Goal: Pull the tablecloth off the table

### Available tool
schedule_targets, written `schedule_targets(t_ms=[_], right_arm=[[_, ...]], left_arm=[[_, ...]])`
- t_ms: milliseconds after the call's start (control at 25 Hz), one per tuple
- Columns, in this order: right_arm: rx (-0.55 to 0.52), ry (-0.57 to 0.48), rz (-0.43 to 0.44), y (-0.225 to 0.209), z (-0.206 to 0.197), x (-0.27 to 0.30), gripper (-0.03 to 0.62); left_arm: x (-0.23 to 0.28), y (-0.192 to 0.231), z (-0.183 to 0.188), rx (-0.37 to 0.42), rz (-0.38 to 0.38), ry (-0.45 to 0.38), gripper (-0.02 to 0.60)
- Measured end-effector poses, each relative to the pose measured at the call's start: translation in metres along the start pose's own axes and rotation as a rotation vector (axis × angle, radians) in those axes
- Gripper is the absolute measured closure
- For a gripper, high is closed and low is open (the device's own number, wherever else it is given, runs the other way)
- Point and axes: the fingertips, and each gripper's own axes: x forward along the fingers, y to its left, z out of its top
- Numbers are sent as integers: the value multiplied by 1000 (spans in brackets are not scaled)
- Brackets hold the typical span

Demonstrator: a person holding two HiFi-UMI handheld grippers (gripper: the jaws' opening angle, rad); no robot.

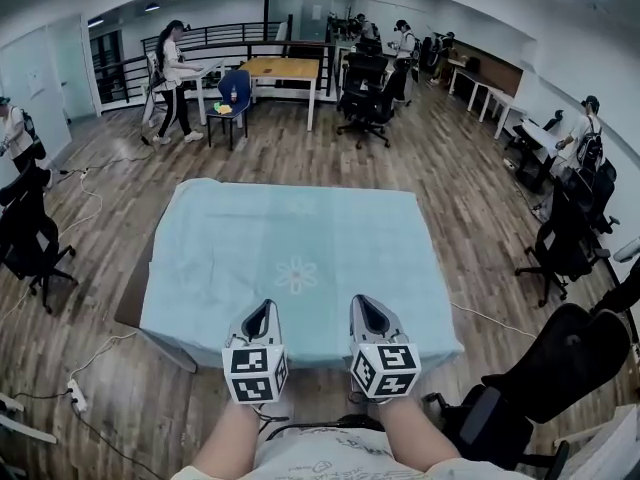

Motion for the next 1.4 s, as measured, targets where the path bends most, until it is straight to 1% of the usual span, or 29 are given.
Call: schedule_targets(t_ms=[80,160,280,400,600,720,880,960,1160,1400], right_arm=[[13,20,-21,-5,-5,10,579],[29,35,-37,-12,-9,22,579],[57,51,-38,-18,-14,41,579],[63,58,-47,-25,-19,61,579],[69,80,-66,-52,-28,100,579],[71,81,-74,-76,-28,128,579],[101,73,-92,-103,-27,165,579],[108,85,-99,-119,-29,181,579],[112,136,-98,-162,-41,213,579],[100,245,-83,-196,-78,251,579]], left_arm=[[8,7,-2,-17,-16,14,572],[18,14,-2,-15,-20,19,572],[36,27,-5,-18,-17,34,572],[56,37,-9,-15,-17,55,572],[95,45,-8,13,-11,83,572],[128,48,-1,38,-4,92,572],[173,55,11,75,7,102,572],[194,55,11,84,12,118,572],[244,57,-5,79,45,182,572],[287,92,-47,70,116,287,572]])
